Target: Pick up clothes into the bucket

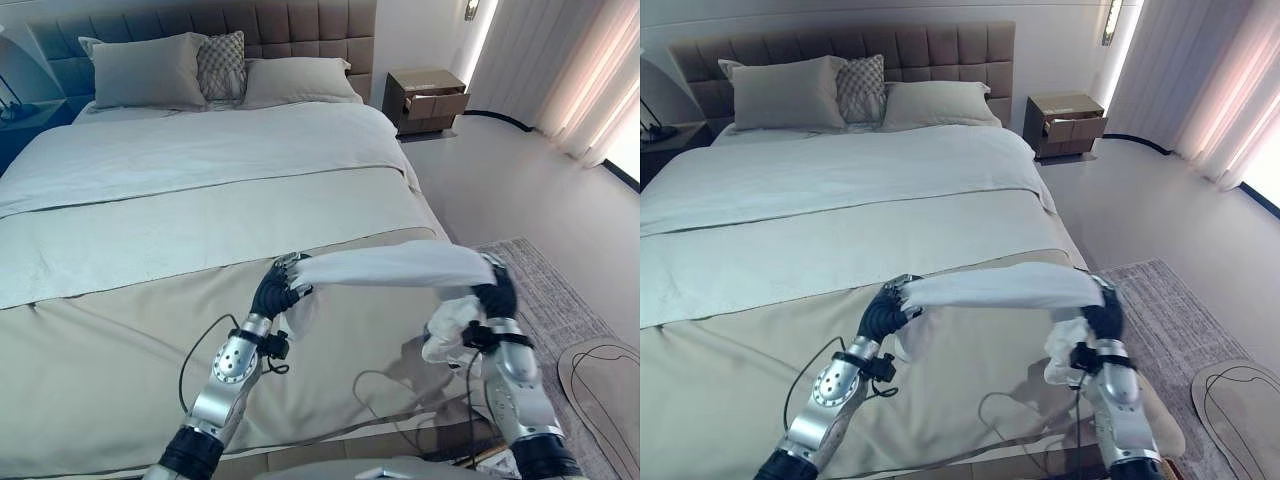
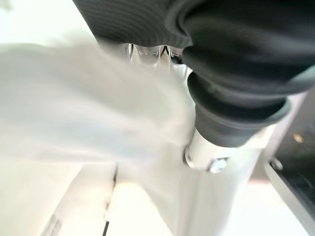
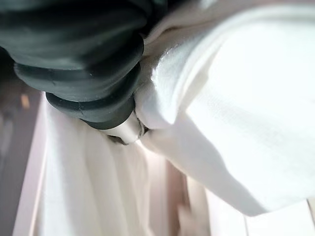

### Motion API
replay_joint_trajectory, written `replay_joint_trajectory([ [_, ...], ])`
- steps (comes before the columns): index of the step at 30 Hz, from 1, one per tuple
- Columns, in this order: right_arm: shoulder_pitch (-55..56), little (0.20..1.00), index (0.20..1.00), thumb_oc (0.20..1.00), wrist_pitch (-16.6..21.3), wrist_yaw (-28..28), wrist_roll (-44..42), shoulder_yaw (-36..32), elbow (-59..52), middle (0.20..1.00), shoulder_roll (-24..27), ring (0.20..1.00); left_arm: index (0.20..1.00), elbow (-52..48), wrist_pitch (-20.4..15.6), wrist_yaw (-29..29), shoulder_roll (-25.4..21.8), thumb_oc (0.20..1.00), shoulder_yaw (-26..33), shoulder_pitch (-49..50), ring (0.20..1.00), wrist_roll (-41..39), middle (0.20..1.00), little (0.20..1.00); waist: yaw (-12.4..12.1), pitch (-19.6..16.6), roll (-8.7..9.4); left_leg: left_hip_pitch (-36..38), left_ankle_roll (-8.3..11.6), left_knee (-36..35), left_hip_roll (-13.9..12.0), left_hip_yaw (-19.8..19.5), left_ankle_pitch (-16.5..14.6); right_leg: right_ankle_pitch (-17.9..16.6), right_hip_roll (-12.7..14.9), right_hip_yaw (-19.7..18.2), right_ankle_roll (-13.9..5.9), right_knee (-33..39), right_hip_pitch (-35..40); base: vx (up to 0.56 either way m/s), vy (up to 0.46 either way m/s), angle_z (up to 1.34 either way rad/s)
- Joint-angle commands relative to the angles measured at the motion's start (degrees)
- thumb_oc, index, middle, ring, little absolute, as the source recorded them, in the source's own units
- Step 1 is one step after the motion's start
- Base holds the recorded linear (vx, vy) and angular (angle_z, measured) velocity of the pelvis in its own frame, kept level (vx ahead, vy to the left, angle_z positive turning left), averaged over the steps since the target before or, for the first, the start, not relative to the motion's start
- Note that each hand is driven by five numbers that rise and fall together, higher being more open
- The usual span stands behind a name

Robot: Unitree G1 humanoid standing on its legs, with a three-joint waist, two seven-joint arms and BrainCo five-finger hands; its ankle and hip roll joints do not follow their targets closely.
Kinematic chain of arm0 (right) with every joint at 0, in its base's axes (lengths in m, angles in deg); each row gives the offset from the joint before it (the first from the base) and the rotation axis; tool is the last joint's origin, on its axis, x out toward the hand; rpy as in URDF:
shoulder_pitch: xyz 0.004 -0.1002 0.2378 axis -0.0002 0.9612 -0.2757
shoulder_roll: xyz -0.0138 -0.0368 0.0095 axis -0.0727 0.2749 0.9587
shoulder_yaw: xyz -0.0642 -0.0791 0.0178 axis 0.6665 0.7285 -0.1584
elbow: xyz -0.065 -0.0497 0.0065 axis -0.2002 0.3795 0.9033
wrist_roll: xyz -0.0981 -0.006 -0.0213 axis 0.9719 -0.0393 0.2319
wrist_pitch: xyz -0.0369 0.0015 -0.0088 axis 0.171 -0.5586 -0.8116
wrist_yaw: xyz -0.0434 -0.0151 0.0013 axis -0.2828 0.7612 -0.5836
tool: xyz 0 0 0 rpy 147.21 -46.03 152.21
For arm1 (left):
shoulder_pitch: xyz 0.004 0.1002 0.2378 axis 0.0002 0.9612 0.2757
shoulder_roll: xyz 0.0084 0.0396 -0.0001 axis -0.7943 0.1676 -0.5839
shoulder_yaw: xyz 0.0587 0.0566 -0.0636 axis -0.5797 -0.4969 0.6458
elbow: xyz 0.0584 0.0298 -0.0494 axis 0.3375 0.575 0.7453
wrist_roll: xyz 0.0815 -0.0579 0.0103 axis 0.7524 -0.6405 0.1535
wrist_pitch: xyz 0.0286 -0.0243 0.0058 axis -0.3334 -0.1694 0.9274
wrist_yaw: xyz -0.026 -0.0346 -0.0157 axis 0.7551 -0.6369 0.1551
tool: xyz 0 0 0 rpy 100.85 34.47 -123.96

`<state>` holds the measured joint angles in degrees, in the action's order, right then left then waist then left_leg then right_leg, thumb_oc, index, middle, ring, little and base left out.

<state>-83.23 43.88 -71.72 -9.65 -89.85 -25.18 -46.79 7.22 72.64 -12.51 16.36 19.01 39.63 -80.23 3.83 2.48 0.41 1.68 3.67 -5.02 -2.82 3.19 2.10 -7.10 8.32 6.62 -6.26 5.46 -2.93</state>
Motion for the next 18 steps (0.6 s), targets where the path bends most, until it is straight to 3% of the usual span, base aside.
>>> replay_joint_trajectory([
  [1,-2.52,0.200,0.200,0.200,6.15,-2.29,-0.93,-5.94,-1.83,0.200,3.94,0.200,1.000,0.80,-1.63,4.00,-1.81,1.000,2.09,-0.90,1.000,-4.00,1.000,1.000,1.18,-0.67,2.59,-2.02,-1.64,4.01,1.18,0.02,-2.64,3.82,4.51,0.90,-4.34,-3.17,4.71,-0.03,0.013,-0.12],
  [9,-3.97,0.200,0.200,0.200,5.70,-3.84,-1.00,-10.92,-1.14,0.200,8.88,0.200,1.000,7.59,0.95,9.58,-5.01,1.000,-4.58,-0.84,1.000,-1.07,1.000,1.000,2.42,-0.36,2.67,-1.82,-2.85,5.36,2.38,0.31,-4.18,3.82,5.79,-0.18,-5.32,-5.62,4.27,-0.01,0.051,-0.08],
  [14,-3.95,0.200,0.200,0.200,5.28,-3.93,-1.60,-13.27,-3.63,0.200,10.21,0.200,1.000,12.42,1.84,9.30,-5.21,1.000,-4.41,0.08,1.000,3.57,1.000,1.000,3.23,-0.42,2.44,-0.93,-3.73,5.62,3.72,1.29,-5.11,3.10,7.06,-1.66,-6.06,-6.57,4.00,-0.02,0.094,-0.03],
  [18,-2.13,0.200,0.200,0.200,4.07,-2.02,-0.97,-12.95,-6.11,0.200,9.38,0.200,1.000,11.63,2.30,10.50,-4.76,1.000,-0.80,1.89,1.000,-2.99,1.000,1.000,3.93,0.62,2.55,-0.50,-4.61,6.49,4.50,2.48,-5.77,1.94,7.96,-3.61,-6.41,-8.47,2.37,-0.06,0.069,-0.20],
])
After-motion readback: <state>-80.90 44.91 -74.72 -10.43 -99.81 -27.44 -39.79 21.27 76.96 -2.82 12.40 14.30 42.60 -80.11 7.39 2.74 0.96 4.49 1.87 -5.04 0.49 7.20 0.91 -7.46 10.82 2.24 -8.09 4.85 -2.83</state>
